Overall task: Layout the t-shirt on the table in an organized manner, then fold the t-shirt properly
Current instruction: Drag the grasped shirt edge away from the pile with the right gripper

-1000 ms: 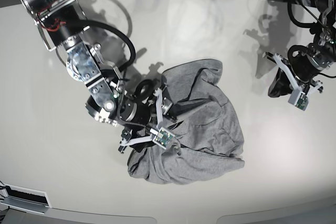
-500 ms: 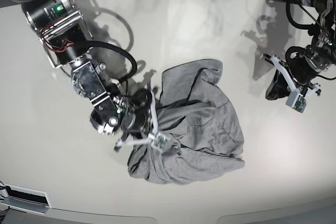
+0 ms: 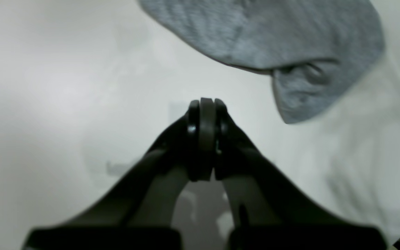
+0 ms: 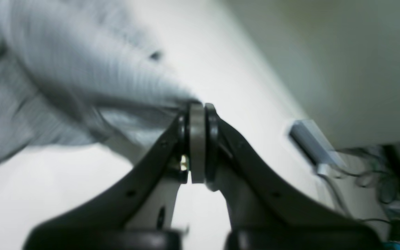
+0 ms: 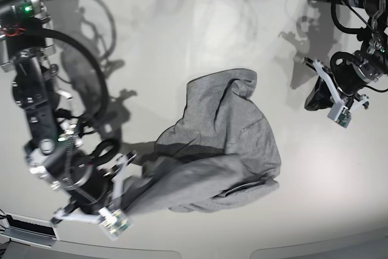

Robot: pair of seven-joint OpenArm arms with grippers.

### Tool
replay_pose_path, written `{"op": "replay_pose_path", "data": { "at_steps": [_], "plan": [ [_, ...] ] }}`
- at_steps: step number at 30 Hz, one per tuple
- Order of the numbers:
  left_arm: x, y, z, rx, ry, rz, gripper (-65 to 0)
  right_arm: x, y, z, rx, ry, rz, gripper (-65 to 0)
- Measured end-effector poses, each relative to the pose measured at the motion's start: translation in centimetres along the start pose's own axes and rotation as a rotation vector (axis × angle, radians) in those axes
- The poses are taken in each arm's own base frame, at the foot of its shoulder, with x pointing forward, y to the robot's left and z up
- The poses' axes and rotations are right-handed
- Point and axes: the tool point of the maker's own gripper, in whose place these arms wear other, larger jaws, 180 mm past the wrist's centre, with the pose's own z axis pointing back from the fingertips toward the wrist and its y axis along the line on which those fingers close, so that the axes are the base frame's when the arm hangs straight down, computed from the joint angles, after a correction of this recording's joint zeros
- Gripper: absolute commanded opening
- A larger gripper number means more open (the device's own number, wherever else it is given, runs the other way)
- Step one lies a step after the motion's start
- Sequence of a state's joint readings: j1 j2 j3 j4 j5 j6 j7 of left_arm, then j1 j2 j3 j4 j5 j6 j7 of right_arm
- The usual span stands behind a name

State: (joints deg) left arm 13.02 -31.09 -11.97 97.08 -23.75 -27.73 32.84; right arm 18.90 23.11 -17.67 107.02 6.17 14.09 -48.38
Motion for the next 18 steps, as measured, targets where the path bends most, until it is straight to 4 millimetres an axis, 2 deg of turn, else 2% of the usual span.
{"op": "replay_pose_path", "data": {
  "at_steps": [2, 6, 9, 12, 18],
  "plan": [
    [0.0, 0.1, 0.0, 0.002, 0.002, -0.002, -65.0, -0.8, -3.0, 0.7, -0.061, 0.006, -0.067, -65.0],
    [0.3, 0.0, 0.0, 0.000, -0.016, 0.000, -65.0, -4.2, -8.7, 2.2, -0.233, 0.095, -0.206, -65.0],
    [0.2, 0.0, 0.0, 0.000, -0.014, 0.000, -65.0, -5.2, -11.3, 3.3, -0.312, 0.098, -0.253, -65.0],
    [0.5, -0.3, 0.0, -0.020, -0.024, -0.019, -65.0, -7.8, -11.0, 3.4, -0.310, 0.156, -0.270, -65.0],
    [1.0, -2.0, 0.1, -0.112, -0.055, -0.028, -65.0, -14.0, -7.0, 2.2, -0.160, 0.333, -0.219, -65.0]
  ]
}}
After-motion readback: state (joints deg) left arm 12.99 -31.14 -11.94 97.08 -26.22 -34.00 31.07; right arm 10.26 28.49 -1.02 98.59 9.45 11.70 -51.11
